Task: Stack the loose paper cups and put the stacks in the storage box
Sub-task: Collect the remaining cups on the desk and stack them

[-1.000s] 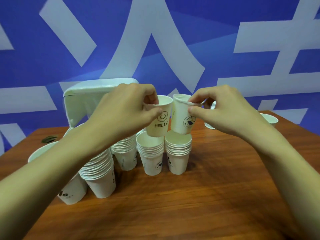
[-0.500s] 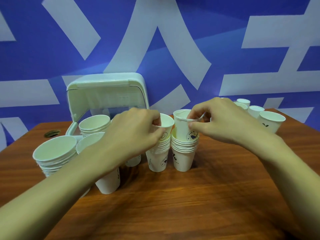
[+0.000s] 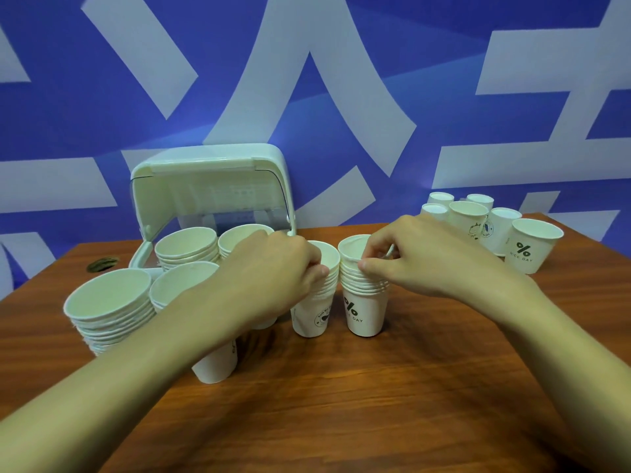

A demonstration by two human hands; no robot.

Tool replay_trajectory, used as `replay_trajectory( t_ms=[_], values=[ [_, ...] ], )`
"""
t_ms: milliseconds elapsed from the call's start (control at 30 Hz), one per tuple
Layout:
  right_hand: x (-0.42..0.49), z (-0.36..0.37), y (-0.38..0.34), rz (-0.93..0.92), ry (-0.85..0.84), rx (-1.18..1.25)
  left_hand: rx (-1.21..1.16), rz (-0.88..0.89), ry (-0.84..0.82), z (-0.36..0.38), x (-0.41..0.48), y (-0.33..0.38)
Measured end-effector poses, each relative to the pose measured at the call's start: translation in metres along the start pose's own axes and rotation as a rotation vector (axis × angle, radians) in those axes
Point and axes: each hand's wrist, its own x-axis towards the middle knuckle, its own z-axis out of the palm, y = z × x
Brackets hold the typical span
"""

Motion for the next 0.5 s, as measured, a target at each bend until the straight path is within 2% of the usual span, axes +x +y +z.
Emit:
replay_trajectory(
  t_ms=[500],
  values=[
    [0.0006, 0.0023, 0.0028, 0.009, -0.093, -0.031, -0.049, 0.017, -0.141, 0.0057, -0.0002, 0.0002]
  ],
)
